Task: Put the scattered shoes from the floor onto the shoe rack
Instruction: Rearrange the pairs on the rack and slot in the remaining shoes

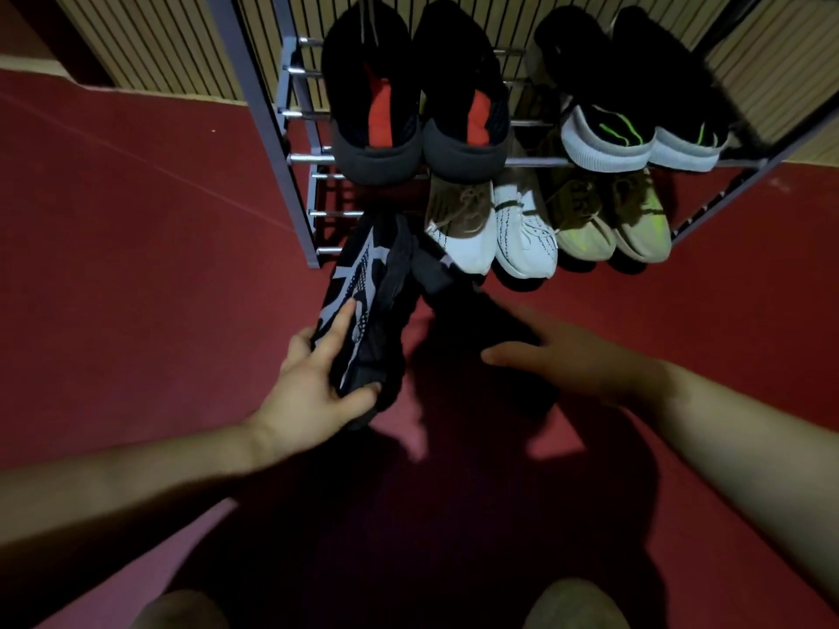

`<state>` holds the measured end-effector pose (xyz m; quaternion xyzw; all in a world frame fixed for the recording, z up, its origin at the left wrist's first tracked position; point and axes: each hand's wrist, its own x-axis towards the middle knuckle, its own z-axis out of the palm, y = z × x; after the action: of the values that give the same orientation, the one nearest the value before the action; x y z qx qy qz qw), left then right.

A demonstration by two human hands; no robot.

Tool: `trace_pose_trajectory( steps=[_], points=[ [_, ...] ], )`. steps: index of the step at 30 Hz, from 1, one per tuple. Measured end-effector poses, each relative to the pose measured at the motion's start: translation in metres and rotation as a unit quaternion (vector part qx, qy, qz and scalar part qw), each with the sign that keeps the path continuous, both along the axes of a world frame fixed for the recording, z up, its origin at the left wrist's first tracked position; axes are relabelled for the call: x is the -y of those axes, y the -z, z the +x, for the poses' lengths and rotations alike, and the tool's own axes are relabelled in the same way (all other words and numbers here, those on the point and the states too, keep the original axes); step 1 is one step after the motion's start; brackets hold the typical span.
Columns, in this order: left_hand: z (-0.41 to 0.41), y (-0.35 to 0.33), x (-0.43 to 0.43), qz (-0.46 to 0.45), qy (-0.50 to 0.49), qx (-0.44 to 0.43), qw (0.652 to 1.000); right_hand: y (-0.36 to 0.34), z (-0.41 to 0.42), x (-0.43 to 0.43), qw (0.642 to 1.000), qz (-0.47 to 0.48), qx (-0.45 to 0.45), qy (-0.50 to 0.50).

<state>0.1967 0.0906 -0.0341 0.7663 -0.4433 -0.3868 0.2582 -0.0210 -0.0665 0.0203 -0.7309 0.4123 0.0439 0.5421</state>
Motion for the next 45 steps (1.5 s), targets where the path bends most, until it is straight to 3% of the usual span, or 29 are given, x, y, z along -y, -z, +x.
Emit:
trace_pose_trajectory(
  steps=[3, 6, 9, 12, 15, 18, 21, 26, 29, 35, 40, 43, 45],
  points=[
    [0.001, -0.003, 0.02, -0.012, -0.02, -0.012, 1.0, -0.009, 0.014, 0.011, 0.997, -0.061, 0.017, 0.046],
    [0.0, -0.007, 0.048, -0.016, -0.04, 0.014, 0.999, -0.005, 0.035, 0.026, 0.978, -0.194, -0.045, 0.063],
    [-0.005, -0.011, 0.091, -0.019, -0.055, 0.109, 0.992, 0.008, 0.069, 0.052, 0.948, -0.287, -0.111, 0.078],
    [-0.002, -0.009, 0.14, 0.036, -0.098, 0.216, 0.971, 0.017, 0.104, 0.077, 0.917, -0.365, -0.132, 0.089],
    [0.015, 0.005, 0.161, 0.095, -0.07, 0.289, 0.95, 0.046, 0.113, 0.079, 0.91, -0.369, -0.19, 0.01],
    [0.031, 0.023, 0.154, 0.132, -0.001, 0.29, 0.948, 0.073, 0.106, 0.066, 0.915, -0.36, -0.183, -0.002],
    [0.038, 0.033, 0.143, 0.107, 0.085, 0.284, 0.949, 0.082, 0.102, 0.063, 0.893, -0.401, -0.204, -0.033],
    [0.049, 0.036, 0.143, 0.041, 0.106, 0.276, 0.954, 0.084, 0.102, 0.069, 0.908, -0.38, -0.174, -0.037],
    [0.05, 0.039, 0.141, -0.007, 0.14, 0.351, 0.926, 0.083, 0.107, 0.067, 0.907, -0.387, -0.161, -0.041],
    [0.074, 0.038, 0.126, 0.048, 0.128, 0.437, 0.889, 0.086, 0.142, 0.058, 0.913, -0.39, -0.108, -0.054],
    [0.071, 0.036, 0.133, -0.011, 0.173, 0.605, 0.777, 0.102, 0.159, 0.077, 0.906, -0.394, -0.14, -0.065],
    [0.083, 0.039, 0.134, -0.04, 0.194, 0.521, 0.83, 0.109, 0.158, 0.087, 0.9, -0.403, -0.153, -0.067],
    [0.089, 0.037, 0.137, -0.077, 0.206, 0.529, 0.82, 0.112, 0.162, 0.086, 0.899, -0.414, -0.133, -0.044]
  ],
)
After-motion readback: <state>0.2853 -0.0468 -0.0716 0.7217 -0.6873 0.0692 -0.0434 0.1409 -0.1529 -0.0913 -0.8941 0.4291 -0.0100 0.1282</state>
